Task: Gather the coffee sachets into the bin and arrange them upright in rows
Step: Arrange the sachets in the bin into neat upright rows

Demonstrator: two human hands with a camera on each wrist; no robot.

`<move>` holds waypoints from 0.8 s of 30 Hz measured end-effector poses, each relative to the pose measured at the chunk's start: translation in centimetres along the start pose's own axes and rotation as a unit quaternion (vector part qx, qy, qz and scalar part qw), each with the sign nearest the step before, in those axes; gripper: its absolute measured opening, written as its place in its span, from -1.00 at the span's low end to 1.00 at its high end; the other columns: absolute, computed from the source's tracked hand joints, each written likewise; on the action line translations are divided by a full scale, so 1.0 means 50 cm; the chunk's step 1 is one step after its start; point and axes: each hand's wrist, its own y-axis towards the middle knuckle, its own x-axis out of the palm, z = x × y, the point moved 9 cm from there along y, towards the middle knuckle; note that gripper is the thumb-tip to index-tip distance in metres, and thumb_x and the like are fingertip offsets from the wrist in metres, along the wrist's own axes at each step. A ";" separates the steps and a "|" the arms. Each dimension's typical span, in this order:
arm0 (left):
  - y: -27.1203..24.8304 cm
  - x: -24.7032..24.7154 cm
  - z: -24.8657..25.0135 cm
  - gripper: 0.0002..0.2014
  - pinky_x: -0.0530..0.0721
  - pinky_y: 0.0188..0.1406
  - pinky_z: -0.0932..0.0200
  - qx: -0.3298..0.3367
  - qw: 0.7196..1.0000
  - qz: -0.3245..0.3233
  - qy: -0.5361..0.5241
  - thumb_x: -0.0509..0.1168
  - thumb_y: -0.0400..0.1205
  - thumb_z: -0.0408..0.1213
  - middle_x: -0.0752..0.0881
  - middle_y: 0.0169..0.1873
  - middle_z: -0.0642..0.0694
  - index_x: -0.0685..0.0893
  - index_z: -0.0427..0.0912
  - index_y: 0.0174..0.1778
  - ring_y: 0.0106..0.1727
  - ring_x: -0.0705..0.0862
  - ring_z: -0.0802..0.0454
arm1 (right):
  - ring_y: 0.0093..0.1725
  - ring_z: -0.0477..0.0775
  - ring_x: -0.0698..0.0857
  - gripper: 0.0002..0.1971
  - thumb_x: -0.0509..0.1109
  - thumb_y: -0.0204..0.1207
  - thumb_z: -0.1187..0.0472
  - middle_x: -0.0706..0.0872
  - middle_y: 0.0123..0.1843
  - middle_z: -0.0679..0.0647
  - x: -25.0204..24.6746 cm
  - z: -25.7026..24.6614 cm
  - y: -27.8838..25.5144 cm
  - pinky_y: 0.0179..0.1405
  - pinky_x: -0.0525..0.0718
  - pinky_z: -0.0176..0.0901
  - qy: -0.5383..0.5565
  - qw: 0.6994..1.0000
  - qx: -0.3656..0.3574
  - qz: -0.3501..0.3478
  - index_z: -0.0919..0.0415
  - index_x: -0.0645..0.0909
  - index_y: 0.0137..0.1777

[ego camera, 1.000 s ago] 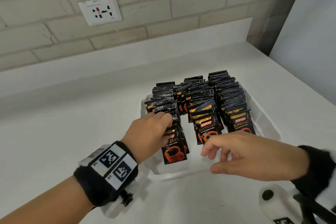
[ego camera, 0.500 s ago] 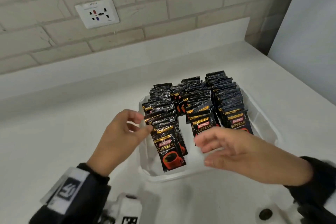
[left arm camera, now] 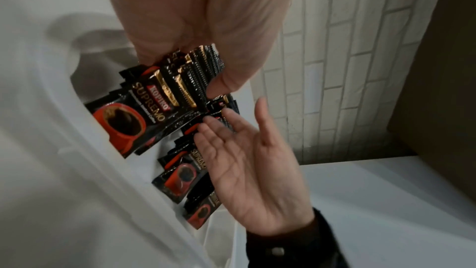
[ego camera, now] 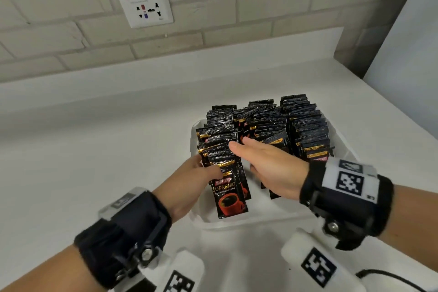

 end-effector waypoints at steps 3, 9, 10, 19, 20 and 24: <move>0.020 0.007 -0.009 -0.66 0.63 0.08 0.12 0.002 1.000 0.008 -0.017 0.15 0.55 -0.62 0.76 0.06 -0.21 0.57 -0.23 0.18 0.11 0.71 -0.08 | 0.65 0.03 -0.06 -0.18 0.16 0.57 -0.17 -0.15 0.68 -0.03 0.007 0.005 0.025 0.58 -0.06 0.06 0.021 1.000 0.001 0.015 0.07 -0.27 0.63; 0.056 -0.004 -0.014 -0.31 0.66 0.06 -0.01 0.023 0.997 0.059 -0.044 0.18 0.21 -0.55 0.65 0.06 -0.36 0.42 -0.17 0.33 0.07 0.64 -0.17 | 0.65 0.01 -0.07 -0.18 0.05 0.56 -0.30 -0.10 0.68 -0.03 0.007 0.021 0.067 0.60 -0.05 0.09 0.039 0.996 -0.004 0.078 0.06 -0.25 0.64; 0.058 -0.004 -0.007 -0.32 0.65 -0.05 0.04 0.031 0.996 0.066 -0.044 0.15 0.24 -0.60 0.61 -0.03 -0.32 0.41 -0.15 0.33 -0.05 0.61 -0.12 | 0.65 0.03 -0.07 -0.18 0.03 0.55 -0.32 -0.09 0.68 -0.02 0.006 0.023 0.073 0.61 -0.04 0.09 0.035 0.995 -0.005 0.090 0.05 -0.25 0.64; 0.084 -0.003 0.016 -0.36 0.48 -0.28 0.06 0.080 0.989 0.098 -0.074 0.09 0.18 -0.64 0.50 -0.17 -0.22 0.47 0.06 0.09 -0.21 0.48 -0.04 | 0.62 0.09 0.11 -0.27 -0.08 0.56 -0.35 0.13 0.65 0.02 -0.011 0.033 0.111 0.60 0.04 0.13 0.074 0.985 -0.008 0.157 -0.02 -0.07 0.65; 0.086 0.001 0.015 -0.38 0.47 -0.29 0.06 0.078 0.989 0.092 -0.083 0.09 0.17 -0.63 0.50 -0.17 -0.22 0.47 0.09 0.04 -0.21 0.47 -0.05 | 0.61 0.10 0.16 -0.23 -0.07 0.52 -0.39 0.19 0.64 0.03 -0.010 0.034 0.113 0.60 0.07 0.16 0.072 0.984 -0.009 0.161 -0.03 -0.03 0.65; 0.097 0.010 0.003 -0.37 0.46 -0.41 0.20 0.077 0.987 0.080 -0.119 0.08 0.21 -0.68 0.53 -0.35 -0.11 0.46 0.18 -0.03 -0.33 0.48 0.05 | 0.56 0.08 0.30 -0.02 -0.02 0.25 -0.58 0.34 0.58 0.02 -0.011 0.036 0.122 0.57 0.17 0.14 0.084 0.982 -0.020 0.167 -0.02 0.17 0.60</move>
